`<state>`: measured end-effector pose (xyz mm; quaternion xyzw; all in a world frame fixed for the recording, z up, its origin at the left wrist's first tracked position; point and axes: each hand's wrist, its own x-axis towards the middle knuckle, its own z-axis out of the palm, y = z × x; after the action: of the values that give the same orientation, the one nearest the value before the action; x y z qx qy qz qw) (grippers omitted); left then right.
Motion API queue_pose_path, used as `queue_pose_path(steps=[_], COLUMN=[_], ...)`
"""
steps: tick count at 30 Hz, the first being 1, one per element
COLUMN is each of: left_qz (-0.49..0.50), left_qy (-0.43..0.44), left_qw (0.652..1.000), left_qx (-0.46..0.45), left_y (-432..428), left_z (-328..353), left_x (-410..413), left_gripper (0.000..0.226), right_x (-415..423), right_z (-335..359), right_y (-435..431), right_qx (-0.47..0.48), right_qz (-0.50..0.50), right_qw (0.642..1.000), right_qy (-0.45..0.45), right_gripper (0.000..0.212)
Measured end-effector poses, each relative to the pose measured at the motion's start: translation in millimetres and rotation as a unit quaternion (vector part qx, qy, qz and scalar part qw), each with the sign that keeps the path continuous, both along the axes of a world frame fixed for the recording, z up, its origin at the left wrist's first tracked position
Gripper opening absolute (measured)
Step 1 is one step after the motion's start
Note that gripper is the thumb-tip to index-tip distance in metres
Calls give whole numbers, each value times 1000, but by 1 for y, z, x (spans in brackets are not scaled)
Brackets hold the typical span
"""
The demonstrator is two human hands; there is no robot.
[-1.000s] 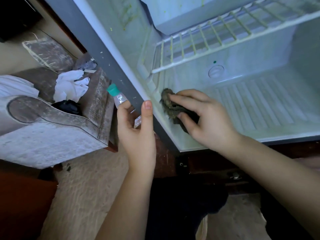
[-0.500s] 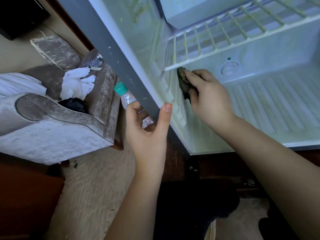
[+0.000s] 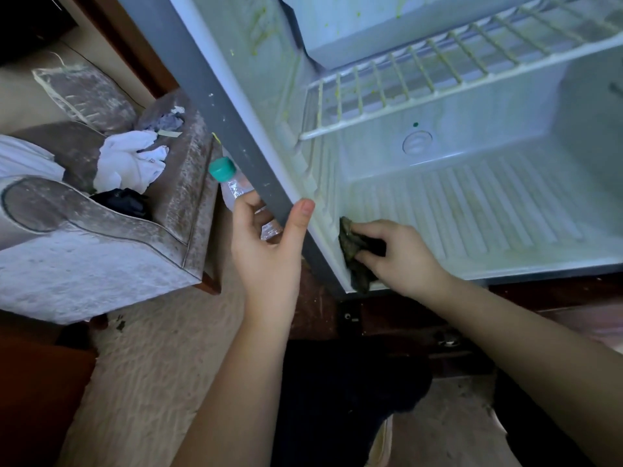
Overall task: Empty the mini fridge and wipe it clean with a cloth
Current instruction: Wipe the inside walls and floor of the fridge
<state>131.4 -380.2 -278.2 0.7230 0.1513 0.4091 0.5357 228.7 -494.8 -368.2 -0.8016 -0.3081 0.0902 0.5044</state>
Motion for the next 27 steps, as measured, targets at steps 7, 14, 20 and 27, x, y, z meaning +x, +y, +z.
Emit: queue_pose_path(steps=[7,14,20,27], left_qz=[10,13,-1,-10], left_qy=[118,140,139,134], left_qw=[993,988,989,989], left_qx=[-14,-59,-54,-63], left_y=[4,12,19,20], left_z=[-12,-13,-15,-15], left_x=[-14,-26,-25,-24], left_gripper=[27,12,17,18], right_x=[-33,-50,-67,-65], right_z=[2,25,22,-1], right_y=[-34,-35,-7,-18], right_qx=[-57,103,137,-2], right_qz=[17,-93,-66,-41], right_qw=[997,984,967,984], right_qy=[-53,-113,-203,-176], right_gripper=[44,44,41,39])
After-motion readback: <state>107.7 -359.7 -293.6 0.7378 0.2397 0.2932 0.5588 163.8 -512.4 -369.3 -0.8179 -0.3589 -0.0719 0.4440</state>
